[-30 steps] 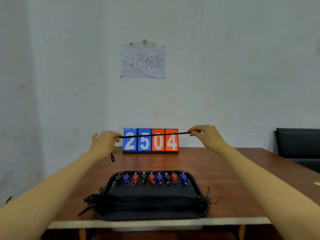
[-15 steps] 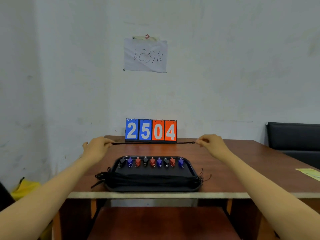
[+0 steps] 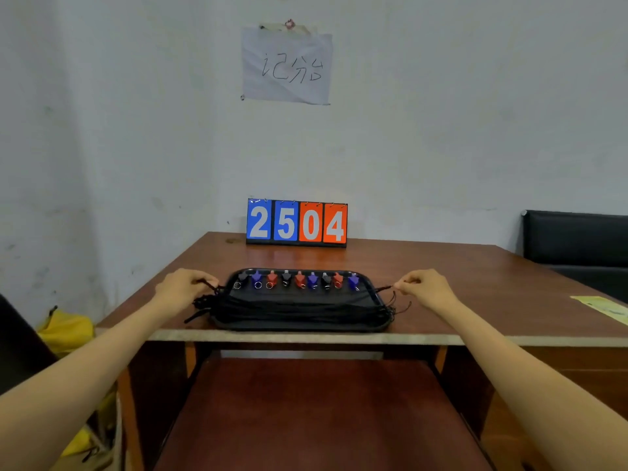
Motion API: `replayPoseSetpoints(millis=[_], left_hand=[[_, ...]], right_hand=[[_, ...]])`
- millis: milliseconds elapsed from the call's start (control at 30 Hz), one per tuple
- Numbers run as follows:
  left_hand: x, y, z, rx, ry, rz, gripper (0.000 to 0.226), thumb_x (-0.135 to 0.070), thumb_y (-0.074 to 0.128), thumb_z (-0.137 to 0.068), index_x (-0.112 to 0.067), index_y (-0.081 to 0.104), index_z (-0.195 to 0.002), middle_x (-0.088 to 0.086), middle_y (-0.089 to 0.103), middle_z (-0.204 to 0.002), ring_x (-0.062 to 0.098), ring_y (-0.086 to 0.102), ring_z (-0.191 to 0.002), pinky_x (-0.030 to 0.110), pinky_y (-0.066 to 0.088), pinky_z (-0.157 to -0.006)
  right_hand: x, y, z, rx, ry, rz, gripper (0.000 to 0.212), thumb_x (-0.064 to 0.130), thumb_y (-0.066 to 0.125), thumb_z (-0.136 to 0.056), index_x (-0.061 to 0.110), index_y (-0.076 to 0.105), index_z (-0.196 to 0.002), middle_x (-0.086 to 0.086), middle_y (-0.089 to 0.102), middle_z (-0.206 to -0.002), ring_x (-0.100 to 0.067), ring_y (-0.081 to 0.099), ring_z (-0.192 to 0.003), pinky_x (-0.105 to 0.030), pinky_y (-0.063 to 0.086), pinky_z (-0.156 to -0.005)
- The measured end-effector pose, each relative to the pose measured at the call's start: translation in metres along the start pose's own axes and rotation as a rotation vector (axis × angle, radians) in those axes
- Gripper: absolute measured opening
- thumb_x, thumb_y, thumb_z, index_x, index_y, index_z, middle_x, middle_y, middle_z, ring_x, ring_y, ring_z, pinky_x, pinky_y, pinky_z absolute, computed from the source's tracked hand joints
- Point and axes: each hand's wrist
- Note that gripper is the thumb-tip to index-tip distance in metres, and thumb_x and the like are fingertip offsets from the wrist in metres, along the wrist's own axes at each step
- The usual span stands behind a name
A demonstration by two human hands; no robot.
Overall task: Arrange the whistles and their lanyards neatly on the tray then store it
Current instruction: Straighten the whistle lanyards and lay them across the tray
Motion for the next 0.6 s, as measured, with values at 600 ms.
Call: replayPoseSetpoints(millis=[600], left_hand=[[0.001, -0.019, 0.016, 0.118, -0.045, 0.499, 0.027, -0.056, 0.064, -0.076, -0.031, 0.071, -0.083, -0.01, 0.069, -0.089, 0.007, 0.06, -0.095, 0.035, 0.043, -0.097]], right_hand=[[-0.012, 0.009, -0.017, -0.079, 0.119, -0.064, 0.018, 0.025, 0.062, -0.09, 0.01, 0.069, -0.092, 0.0, 0.064, -0.09, -0.016, 0.057, -0.093, -0.028, 0.044, -0.079]])
Point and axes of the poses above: each hand's wrist, its own z-axis away from the middle knuckle, its own y-axis out of the palm, x = y × z
